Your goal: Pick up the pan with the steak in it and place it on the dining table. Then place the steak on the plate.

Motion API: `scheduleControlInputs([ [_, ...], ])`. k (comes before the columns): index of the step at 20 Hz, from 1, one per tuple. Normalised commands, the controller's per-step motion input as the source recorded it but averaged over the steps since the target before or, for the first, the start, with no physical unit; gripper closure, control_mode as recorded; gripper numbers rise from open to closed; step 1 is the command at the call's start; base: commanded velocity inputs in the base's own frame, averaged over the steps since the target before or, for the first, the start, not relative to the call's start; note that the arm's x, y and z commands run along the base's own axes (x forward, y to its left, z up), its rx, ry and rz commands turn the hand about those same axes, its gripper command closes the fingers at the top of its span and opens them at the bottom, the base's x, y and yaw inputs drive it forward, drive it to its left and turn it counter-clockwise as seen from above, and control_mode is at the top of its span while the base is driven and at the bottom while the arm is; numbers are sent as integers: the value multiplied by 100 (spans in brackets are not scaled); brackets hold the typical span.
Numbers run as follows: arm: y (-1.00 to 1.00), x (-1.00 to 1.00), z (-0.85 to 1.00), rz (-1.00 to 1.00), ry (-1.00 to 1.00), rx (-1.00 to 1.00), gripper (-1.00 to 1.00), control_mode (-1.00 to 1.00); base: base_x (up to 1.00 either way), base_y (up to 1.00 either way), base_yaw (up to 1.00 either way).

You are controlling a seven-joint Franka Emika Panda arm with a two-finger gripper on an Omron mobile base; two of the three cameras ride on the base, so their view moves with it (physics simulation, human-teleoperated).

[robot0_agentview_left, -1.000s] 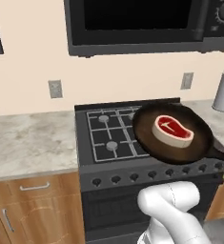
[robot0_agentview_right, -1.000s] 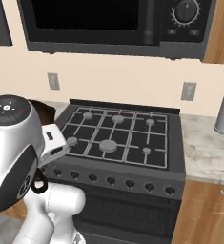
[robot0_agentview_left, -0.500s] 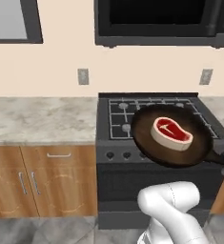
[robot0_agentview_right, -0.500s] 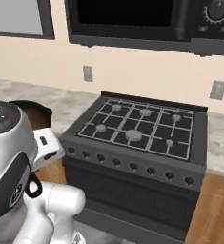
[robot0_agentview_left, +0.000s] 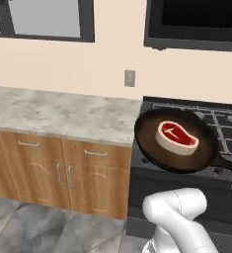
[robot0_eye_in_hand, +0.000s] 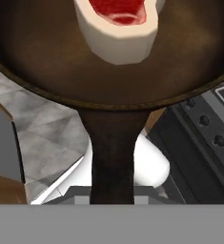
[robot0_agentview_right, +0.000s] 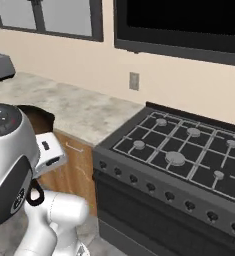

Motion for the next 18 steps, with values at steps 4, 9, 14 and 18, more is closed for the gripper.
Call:
scheduleControlInputs([
  [4, 0, 0, 0, 0, 0, 0, 100, 100, -5, 0, 50],
  [9, 0, 0, 0, 0, 0, 0, 100, 100, -6, 0, 50],
  [14, 0, 0, 0, 0, 0, 0, 100, 100, -7, 0, 50],
  [18, 0, 0, 0, 0, 0, 0, 100, 100, -8, 0, 50],
])
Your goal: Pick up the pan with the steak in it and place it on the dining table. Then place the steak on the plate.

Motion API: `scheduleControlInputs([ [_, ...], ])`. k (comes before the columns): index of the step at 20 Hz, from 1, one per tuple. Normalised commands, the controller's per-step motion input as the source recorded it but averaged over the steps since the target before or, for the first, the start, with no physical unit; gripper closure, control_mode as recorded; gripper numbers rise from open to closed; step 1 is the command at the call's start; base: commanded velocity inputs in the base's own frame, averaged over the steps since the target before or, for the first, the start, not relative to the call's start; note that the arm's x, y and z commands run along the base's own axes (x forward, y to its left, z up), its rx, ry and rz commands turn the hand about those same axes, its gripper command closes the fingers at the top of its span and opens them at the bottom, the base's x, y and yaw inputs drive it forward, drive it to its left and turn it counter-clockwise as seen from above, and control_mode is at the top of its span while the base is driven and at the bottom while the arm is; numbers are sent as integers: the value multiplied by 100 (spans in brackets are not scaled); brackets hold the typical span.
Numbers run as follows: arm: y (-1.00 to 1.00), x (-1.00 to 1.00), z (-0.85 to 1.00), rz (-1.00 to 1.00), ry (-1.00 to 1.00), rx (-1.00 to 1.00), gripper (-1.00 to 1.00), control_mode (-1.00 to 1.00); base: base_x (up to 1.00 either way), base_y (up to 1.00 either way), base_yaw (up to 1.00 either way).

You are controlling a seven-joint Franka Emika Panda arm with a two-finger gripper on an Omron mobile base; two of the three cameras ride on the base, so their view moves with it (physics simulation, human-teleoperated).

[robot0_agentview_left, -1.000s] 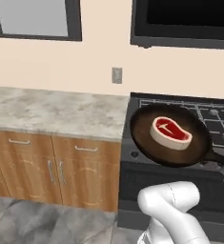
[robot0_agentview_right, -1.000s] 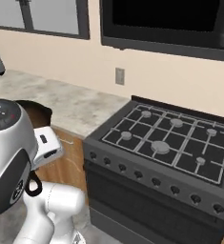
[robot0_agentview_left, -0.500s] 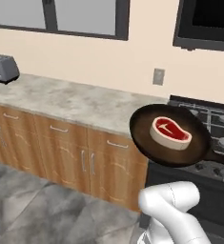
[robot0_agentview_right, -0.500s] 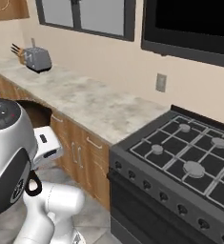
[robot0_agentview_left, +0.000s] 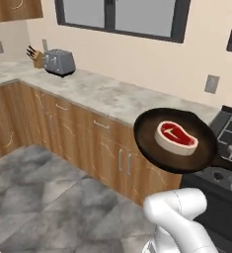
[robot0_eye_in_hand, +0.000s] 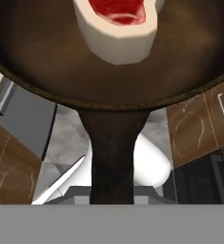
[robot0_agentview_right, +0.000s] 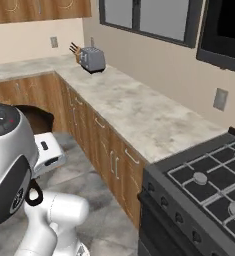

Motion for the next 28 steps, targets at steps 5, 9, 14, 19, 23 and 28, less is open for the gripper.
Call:
scheduleControlInputs([
  [5, 0, 0, 0, 0, 0, 0, 100, 100, -8, 0, 50],
  [9, 0, 0, 0, 0, 0, 0, 100, 100, -9, 0, 50],
  [14, 0, 0, 0, 0, 0, 0, 100, 100, -12, 0, 48],
  [19, 0, 0, 0, 0, 0, 0, 100, 100, -12, -5, 45],
  [23, 0, 0, 0, 0, 0, 0, 100, 100, -8, -8, 42],
  [28, 0, 0, 0, 0, 0, 0, 100, 100, -7, 0, 50],
])
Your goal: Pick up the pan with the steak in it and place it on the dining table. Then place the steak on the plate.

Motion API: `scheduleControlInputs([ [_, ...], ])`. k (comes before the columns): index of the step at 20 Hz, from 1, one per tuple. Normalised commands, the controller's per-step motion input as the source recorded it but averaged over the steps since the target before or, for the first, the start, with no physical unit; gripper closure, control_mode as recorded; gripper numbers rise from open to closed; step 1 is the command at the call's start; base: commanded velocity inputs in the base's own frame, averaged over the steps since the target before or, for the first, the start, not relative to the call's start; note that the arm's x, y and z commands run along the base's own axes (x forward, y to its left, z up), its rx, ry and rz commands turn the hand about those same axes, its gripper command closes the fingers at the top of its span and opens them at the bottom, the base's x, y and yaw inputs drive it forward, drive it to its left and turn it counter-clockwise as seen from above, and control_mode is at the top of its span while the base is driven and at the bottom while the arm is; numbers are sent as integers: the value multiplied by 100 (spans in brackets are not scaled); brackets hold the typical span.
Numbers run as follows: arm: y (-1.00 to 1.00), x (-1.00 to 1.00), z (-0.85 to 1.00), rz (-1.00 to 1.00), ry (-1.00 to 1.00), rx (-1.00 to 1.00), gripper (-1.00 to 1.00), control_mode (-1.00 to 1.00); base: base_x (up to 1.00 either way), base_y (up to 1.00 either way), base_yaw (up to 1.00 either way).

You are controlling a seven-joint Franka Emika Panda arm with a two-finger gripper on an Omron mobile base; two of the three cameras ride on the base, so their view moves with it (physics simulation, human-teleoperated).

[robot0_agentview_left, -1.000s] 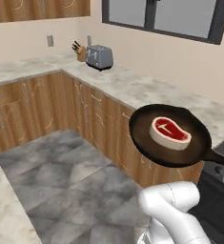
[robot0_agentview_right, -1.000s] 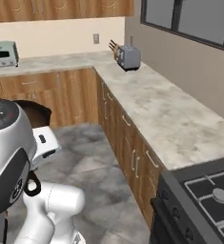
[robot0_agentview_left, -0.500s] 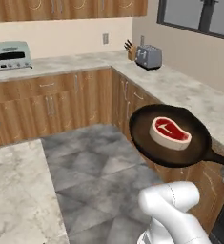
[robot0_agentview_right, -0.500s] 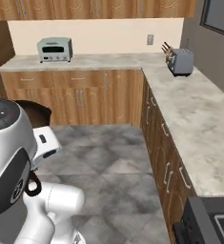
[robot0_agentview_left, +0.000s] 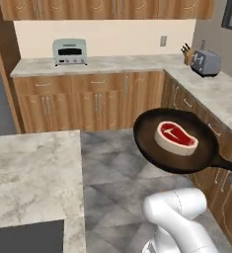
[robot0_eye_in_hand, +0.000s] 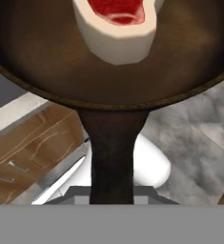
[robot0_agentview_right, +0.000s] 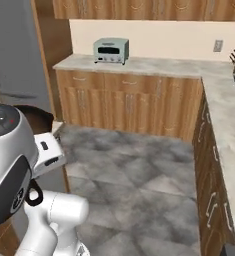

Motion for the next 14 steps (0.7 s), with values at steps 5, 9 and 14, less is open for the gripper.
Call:
scheduleControlInputs([
  [5, 0, 0, 0, 0, 0, 0, 100, 100, -4, 0, 50],
  [9, 0, 0, 0, 0, 0, 0, 100, 100, -4, 0, 50],
  [14, 0, 0, 0, 0, 0, 0, 100, 100, -4, 0, 50],
])
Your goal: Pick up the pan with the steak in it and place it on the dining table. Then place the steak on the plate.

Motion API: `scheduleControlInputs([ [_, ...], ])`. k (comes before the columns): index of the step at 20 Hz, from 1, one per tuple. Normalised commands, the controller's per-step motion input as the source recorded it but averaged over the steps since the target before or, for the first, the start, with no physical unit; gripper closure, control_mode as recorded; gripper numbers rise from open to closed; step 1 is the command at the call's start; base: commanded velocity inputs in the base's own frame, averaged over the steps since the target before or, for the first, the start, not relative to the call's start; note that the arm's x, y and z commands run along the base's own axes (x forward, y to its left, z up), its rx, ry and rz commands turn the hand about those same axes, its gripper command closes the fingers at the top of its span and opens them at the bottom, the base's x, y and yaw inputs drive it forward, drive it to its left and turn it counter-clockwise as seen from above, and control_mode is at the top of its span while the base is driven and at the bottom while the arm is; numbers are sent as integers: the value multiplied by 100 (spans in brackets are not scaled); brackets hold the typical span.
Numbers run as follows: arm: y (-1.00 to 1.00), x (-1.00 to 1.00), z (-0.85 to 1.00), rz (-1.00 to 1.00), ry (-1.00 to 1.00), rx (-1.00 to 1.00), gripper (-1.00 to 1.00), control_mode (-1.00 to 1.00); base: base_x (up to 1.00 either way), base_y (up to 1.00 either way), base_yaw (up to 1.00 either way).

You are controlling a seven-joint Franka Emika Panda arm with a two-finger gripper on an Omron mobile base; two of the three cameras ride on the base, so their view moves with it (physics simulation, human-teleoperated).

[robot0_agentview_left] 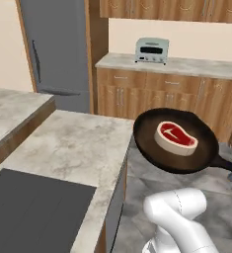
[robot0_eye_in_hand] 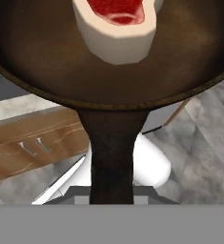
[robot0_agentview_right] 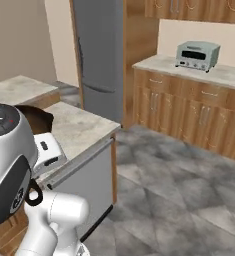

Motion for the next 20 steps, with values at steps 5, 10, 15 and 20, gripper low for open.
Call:
scheduleControlInputs([
  [5, 0, 0, 0, 0, 0, 0, 100, 100, -4, 0, 50],
  [10, 0, 0, 0, 0, 0, 0, 100, 100, -4, 0, 50],
  [15, 0, 0, 0, 0, 0, 0, 100, 100, -4, 0, 50],
  [20, 0, 0, 0, 0, 0, 0, 100, 100, -4, 0, 50],
])
